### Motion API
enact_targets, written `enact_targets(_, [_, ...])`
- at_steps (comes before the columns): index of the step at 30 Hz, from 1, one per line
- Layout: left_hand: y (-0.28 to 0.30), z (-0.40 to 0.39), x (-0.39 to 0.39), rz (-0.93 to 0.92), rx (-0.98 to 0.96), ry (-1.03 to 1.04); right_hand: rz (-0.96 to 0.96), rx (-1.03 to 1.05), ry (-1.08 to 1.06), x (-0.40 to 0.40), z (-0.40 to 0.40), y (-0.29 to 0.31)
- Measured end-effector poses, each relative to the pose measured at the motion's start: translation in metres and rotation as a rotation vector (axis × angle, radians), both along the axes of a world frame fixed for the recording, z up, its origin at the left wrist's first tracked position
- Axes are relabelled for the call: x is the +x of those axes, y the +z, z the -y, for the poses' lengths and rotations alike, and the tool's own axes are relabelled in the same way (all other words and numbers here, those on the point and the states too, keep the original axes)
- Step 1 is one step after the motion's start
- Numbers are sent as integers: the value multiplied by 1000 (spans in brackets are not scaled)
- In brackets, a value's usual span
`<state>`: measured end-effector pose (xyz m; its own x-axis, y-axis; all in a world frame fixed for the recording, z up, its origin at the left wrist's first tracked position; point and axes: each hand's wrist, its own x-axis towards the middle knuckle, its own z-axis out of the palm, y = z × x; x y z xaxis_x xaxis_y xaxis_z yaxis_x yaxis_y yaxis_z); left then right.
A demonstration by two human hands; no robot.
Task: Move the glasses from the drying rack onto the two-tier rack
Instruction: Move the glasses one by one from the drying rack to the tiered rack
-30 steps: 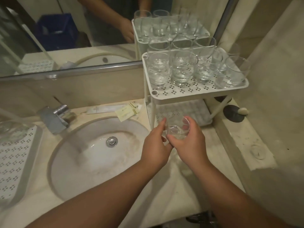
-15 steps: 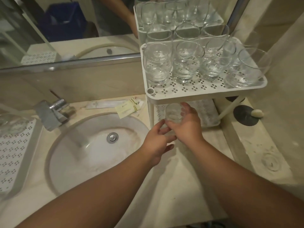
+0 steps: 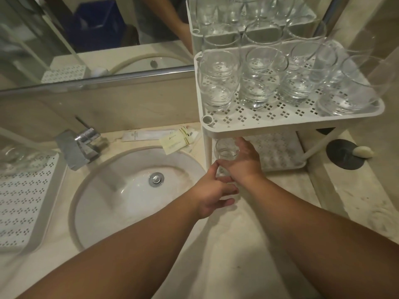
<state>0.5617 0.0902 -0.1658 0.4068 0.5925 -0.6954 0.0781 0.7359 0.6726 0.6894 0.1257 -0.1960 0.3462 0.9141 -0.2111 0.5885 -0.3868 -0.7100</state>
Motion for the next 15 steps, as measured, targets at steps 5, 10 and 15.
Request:
enact_targets(5, [-5, -3, 1, 0, -41, -15, -20, 0, -16, 0, 0, -5])
enact_targets(10, [-6, -2, 0, -11, -48, -36, -82, 0, -47, 3, 5, -7])
enact_targets(15, [-6, 0, -1, -37, -46, -53, -59, -47, -42, 1, 4, -4])
